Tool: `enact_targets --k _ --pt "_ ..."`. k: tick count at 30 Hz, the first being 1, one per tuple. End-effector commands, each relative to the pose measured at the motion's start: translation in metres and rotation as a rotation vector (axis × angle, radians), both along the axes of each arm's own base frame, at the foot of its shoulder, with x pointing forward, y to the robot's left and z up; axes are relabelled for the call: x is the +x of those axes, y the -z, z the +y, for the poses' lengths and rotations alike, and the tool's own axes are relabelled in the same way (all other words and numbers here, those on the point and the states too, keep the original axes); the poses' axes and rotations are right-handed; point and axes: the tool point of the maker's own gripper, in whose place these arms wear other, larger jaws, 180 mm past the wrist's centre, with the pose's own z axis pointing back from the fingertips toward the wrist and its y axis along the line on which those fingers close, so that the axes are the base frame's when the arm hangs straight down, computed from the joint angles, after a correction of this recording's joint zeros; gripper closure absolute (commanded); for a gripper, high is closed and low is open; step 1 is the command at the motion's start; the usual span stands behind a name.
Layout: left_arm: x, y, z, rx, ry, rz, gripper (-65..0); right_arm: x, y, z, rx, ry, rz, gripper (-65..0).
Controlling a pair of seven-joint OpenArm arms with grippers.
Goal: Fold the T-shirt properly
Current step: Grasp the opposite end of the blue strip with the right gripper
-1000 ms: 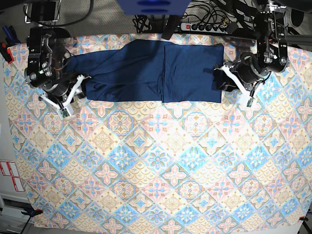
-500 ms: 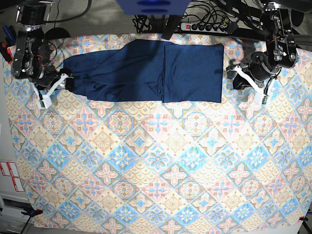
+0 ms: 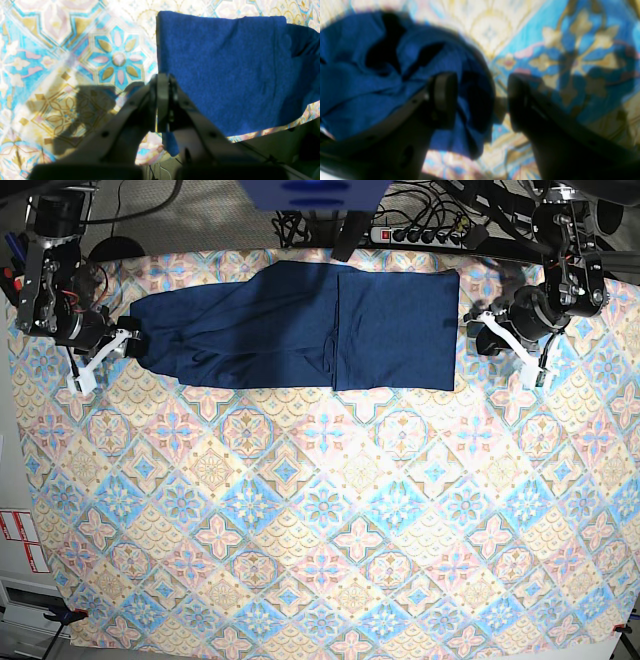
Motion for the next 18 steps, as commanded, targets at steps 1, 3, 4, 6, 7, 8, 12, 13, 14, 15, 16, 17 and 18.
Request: enact_targets --k 1,3,4,6,7,8,12,13,14,15,16,17,18 --pt "0.008 -0.009 0.002 0.0 0.003 -0.041 0.0 0.008 -0.009 -0.005 -0.002 0.002 -0.032 -31.5" --pt "0.008 -0.009 0.002 0.0 0.003 -0.041 0.0 0.006 -0.006 0.005 0.024 -0.016 -0.023 -33.3" --pt "0.008 -0.009 0.002 0.0 0.003 -0.041 0.0 0.006 -0.005 0.013 0.038 -0.032 -0.021 -34.3" --pt "0.008 -0.009 0.002 0.0 0.003 -0.041 0.0 0.008 -0.007 0.026 0.083 -0.045 -0.031 -35.6" --pt "0.008 -0.009 0.002 0.0 0.003 -0.041 0.0 0.009 -0.008 0.032 0.11 -0.044 -0.035 -35.8" --pt "0.008 -0.009 0.001 -0.001 0.003 -0.041 0.0 0.009 -0.009 0.039 0.14 -0.045 -0.039 -35.8" --pt "0.008 -0.009 0.001 -0.001 0.003 -0.041 0.0 0.008 -0.009 0.061 0.18 -0.09 -0.035 -35.8" --pt "0.008 -0.009 0.001 -0.001 0.003 -0.041 0.0 0.008 -0.01 0.067 0.188 -0.103 -0.037 -35.8" --pt "0.008 -0.009 0.001 -0.001 0.003 -0.041 0.0 0.009 -0.011 0.076 0.2 -0.115 -0.044 -35.8" --pt "0.008 -0.009 0.002 -0.001 0.001 -0.041 0.0 0.011 -0.013 0.084 0.212 -0.126 -0.055 -35.8" --pt "0.008 -0.009 0.002 -0.001 0.001 -0.041 0.0 0.013 -0.016 0.09 0.219 -0.136 -0.067 -35.8" --pt "0.008 -0.009 0.002 -0.001 0.001 -0.041 0.0 0.014 -0.018 0.095 0.226 -0.143 -0.076 -35.8" --pt "0.008 -0.009 0.002 -0.001 0.001 -0.041 0.0 0.012 -0.018 0.1 0.235 -0.151 -0.069 -35.8"
